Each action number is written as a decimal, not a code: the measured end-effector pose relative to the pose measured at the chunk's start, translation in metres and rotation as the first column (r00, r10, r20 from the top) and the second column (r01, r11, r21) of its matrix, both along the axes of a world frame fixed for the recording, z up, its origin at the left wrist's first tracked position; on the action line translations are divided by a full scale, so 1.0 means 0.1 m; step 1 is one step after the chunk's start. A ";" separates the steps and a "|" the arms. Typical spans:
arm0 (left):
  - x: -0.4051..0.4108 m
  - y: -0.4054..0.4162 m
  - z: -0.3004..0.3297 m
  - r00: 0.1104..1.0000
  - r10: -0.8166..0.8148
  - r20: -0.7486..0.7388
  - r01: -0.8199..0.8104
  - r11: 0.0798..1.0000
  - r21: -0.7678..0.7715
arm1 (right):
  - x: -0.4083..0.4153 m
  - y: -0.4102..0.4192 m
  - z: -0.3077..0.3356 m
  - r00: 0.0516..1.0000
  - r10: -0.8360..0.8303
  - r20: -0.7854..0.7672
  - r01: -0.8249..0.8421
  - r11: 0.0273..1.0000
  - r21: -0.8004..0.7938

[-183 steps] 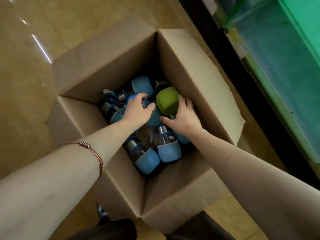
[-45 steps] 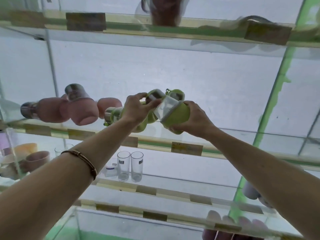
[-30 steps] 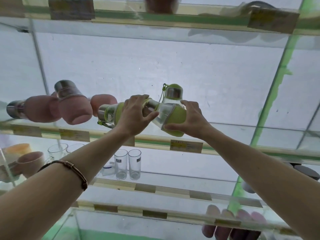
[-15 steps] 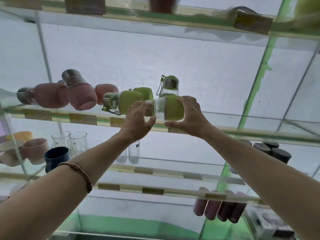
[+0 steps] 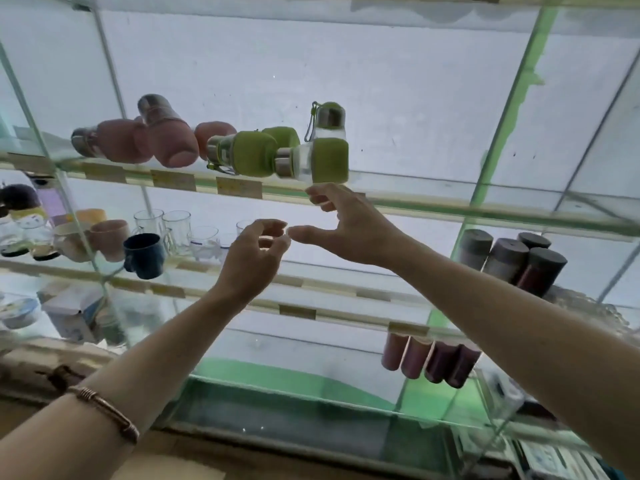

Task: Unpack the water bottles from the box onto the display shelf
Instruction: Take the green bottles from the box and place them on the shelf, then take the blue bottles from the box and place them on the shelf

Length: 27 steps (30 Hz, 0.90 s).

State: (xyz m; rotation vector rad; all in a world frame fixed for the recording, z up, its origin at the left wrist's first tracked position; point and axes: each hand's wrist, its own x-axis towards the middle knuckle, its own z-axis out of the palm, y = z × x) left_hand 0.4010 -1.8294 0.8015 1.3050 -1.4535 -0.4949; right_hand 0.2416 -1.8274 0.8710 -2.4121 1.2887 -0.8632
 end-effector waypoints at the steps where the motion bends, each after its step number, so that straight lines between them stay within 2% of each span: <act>1: 0.00 0.11 -0.08 1.000 0.013 0.013 -0.013 1.000 0.015 | 0.03 0.07 -0.07 1.000 0.031 -0.005 -0.031 0.999 0.022; 4: 0.10 0.44 -0.31 0.994 0.076 0.077 -0.082 0.994 0.077 | 0.20 0.25 -0.31 0.991 0.125 -0.040 -0.121 0.987 0.106; 8: 0.39 0.91 -0.60 0.977 0.181 0.114 -0.201 0.961 0.193 | 0.54 0.46 -0.61 0.974 0.227 -0.006 -0.221 0.952 0.213; 12: 0.74 1.34 -0.86 0.966 0.236 0.104 -0.256 0.927 0.273 | 0.94 0.66 -0.79 0.951 0.308 0.037 -0.306 0.910 0.279; 16: 1.13 1.66 -1.12 0.951 0.302 0.069 -0.309 0.906 0.288 | 1.38 0.83 -0.95 0.917 0.400 0.007 -0.379 0.864 0.330; 21: 1.63 1.94 -1.45 0.920 0.390 0.046 -0.381 0.858 0.345 | 2.04 0.93 -1.20 0.887 0.461 -0.036 -0.411 0.820 0.398; 27: 2.51 2.13 -1.91 0.918 0.396 -0.016 -0.345 0.818 0.460 | 2.86 1.01 -1.63 0.868 0.492 -0.074 -0.390 0.765 0.512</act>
